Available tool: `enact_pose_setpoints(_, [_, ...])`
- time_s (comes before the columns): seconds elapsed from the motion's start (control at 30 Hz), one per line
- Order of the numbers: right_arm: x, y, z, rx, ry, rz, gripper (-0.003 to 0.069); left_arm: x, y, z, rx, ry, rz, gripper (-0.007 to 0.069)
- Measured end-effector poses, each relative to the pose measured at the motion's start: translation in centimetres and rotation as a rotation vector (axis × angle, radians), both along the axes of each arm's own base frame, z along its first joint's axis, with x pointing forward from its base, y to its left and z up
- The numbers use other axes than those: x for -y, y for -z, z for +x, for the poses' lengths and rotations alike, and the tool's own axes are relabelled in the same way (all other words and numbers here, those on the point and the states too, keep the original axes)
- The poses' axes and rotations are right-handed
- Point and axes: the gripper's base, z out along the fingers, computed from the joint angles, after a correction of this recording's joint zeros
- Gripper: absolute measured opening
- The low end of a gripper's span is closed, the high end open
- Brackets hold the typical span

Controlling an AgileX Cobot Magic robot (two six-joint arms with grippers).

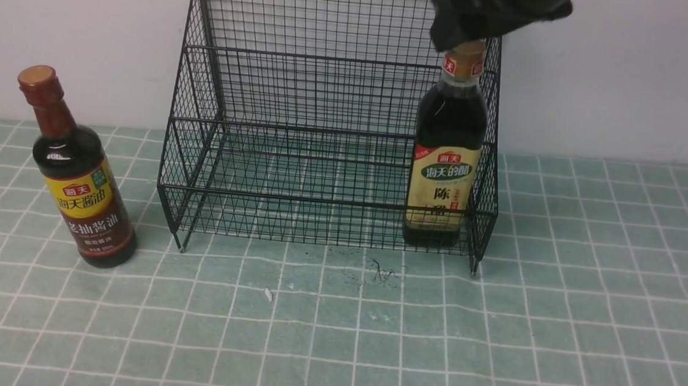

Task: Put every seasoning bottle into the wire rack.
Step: Use the right arm to put the condiment bottle back on the shelf, then use the left arm to grab the condiment bottle closest to it

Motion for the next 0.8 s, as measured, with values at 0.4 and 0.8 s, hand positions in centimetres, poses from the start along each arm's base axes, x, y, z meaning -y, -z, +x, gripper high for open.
enact_pose_setpoints(0.4, [8.9, -10.6, -17.2, 0.253, 0.162, 0.169, 0.0053, 0.0, 0.0, 0.0, 0.000, 0.000, 0.000, -0.0006])
enact_pose_setpoints(0.8, [15.3, -2.6, -31.5, 0.618, 0.133, 0.405, -0.0013, 0.0, 0.0, 0.0, 0.000, 0.000, 0.000, -0.0006])
